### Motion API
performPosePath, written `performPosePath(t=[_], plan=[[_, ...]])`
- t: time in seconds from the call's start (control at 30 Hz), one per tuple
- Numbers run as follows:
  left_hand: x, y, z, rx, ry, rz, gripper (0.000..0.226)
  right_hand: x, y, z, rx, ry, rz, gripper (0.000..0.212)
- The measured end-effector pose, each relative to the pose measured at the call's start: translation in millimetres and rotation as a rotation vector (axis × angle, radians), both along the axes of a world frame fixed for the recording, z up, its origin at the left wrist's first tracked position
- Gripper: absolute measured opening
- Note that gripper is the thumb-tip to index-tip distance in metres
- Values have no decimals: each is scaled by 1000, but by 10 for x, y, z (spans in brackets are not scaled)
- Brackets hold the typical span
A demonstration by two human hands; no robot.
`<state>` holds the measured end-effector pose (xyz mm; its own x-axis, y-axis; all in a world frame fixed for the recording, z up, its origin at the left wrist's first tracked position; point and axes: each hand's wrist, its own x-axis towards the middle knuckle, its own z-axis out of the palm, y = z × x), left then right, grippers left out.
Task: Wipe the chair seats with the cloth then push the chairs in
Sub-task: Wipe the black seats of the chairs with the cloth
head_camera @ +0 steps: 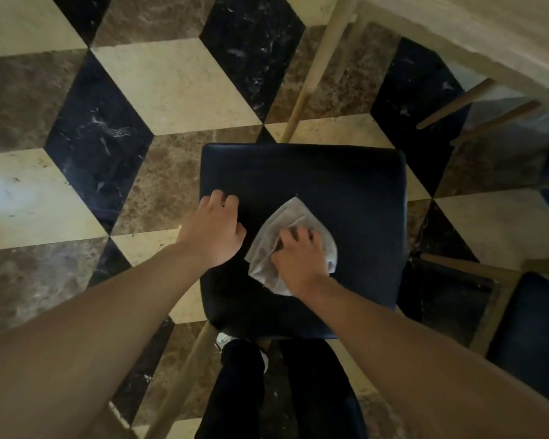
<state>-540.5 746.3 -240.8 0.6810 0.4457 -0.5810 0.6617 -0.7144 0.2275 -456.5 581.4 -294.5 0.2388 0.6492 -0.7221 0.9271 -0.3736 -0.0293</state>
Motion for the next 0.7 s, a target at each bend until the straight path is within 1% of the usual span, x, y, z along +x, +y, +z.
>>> performPosePath(t=[0.07, 0.2, 0.3, 0.4, 0.43, 0.5, 0.6, 0.63, 0.7], plan=[[204, -123, -36, 5, 5, -19, 41, 391, -187, 9, -29, -50, -18, 47], [487, -299, -76, -11, -2, -41, 44, 944, -461, -26, -8, -131, -83, 31], [682, -379, -73, -30, 5, -64, 46, 1295, -663, -75, 33, -161, -220, 28], [813, -409, -49, -37, 7, -69, 49, 1553, -818, -100, 14, -191, -350, 28], [849, -410, -36, -40, 13, -67, 50, 1630, -847, -100, 19, -192, -431, 29], [919, -409, -9, -43, 27, -60, 51, 1816, -868, -56, 102, -173, -676, 32], [990, -385, 5, -41, 23, -43, 49, 2124, -850, 40, 401, -129, -1150, 30], [1009, -374, 0, -37, 19, -37, 48, 2230, -827, 70, 480, -139, -1268, 31], [1030, -350, -36, -25, 12, -26, 47, 2412, -722, 87, 532, -133, -1392, 35]])
